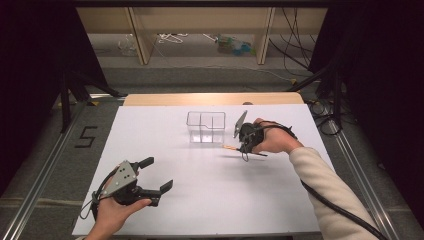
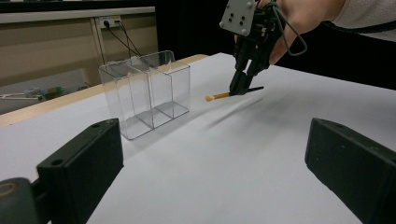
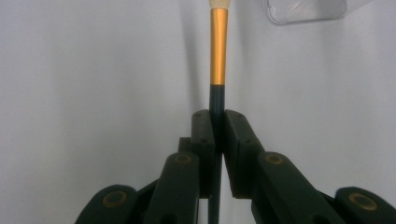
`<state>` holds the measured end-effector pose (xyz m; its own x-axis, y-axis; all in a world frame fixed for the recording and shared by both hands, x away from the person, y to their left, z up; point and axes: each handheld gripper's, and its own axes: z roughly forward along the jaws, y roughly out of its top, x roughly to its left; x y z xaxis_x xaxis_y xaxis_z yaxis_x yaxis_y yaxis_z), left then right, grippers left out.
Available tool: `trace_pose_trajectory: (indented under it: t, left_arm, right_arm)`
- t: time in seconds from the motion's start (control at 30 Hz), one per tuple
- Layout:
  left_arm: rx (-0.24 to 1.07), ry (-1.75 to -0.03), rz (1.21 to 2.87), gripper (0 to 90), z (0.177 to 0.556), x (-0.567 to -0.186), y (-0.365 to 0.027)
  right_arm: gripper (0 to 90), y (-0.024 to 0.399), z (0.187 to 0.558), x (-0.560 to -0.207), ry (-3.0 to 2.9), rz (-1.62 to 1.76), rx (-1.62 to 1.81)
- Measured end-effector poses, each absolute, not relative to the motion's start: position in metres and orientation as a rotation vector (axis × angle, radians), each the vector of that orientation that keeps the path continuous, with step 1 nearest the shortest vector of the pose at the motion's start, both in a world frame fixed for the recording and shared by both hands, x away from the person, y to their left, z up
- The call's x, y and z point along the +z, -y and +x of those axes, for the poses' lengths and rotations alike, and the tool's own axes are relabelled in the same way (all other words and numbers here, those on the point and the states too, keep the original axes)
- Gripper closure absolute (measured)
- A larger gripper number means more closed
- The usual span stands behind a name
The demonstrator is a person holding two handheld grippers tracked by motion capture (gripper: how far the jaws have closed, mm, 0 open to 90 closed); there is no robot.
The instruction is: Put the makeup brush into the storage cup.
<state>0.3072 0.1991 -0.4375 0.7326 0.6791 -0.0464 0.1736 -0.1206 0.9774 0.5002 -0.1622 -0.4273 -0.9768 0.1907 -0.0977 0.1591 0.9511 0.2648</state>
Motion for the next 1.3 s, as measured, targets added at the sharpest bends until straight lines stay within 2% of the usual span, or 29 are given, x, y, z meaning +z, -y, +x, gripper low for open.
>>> trace_pose_trajectory:
  t: [1.3]
  left_arm:
    - [0.501, -0.687, 1.68, 4.3, 0.307, -0.438, -0.199]
  right_arm:
    - [83.2, 0.181, 0.479, -0.419, -2.919, 0.319, 0.71]
